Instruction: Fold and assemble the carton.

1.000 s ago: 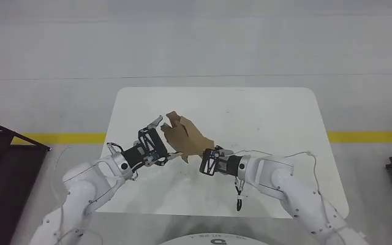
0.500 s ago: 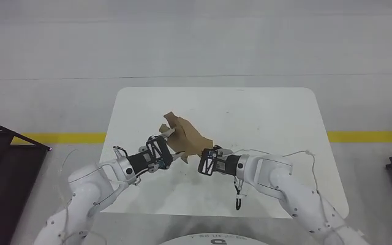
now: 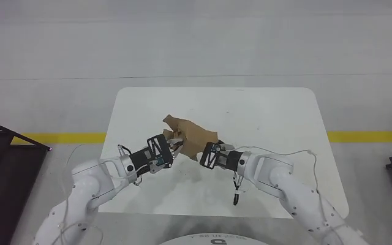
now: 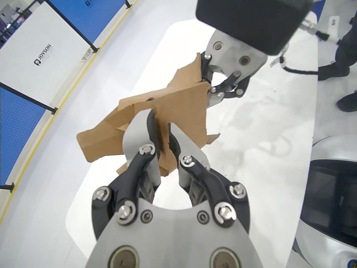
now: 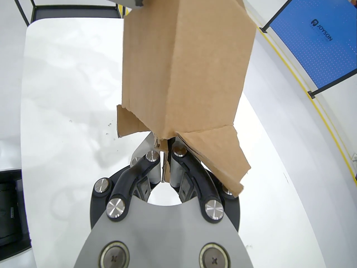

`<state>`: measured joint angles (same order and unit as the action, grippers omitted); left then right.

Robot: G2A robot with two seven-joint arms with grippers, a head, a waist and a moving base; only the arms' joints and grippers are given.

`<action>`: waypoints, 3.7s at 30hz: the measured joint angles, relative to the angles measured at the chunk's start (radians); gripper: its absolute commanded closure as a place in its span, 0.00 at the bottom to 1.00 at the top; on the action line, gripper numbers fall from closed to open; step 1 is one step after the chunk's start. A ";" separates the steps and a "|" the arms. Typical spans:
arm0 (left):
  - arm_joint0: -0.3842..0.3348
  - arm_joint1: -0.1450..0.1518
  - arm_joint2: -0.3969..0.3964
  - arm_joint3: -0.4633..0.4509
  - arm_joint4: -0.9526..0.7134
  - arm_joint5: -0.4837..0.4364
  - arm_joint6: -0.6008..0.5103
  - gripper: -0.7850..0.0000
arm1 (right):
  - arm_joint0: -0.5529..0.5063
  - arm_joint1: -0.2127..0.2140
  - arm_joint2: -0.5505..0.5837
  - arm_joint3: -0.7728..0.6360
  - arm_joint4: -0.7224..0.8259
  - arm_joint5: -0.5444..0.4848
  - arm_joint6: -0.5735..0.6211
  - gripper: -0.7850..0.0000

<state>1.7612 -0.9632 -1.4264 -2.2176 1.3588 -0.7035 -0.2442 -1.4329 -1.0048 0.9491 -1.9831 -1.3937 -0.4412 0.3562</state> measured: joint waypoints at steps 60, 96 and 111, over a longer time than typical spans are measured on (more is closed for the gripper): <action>0.053 0.010 -0.166 -0.012 -0.401 0.072 0.142 0.00 | -0.013 -0.016 0.057 0.180 0.099 -0.167 -0.291 1.00; -0.019 -0.002 -0.121 0.223 -0.621 0.021 -0.006 0.00 | 0.039 -0.020 0.039 0.282 0.115 -0.369 -0.487 1.00; -0.074 0.000 -0.100 0.286 -0.796 -0.044 -0.045 0.00 | 0.070 -0.029 0.018 0.296 0.134 -0.364 -0.431 1.00</action>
<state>1.6868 -0.9636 -1.5264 -1.9316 0.5631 -0.7472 -0.2887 -1.3627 -1.0336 0.9669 -1.6874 -1.2597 -0.8050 -0.0751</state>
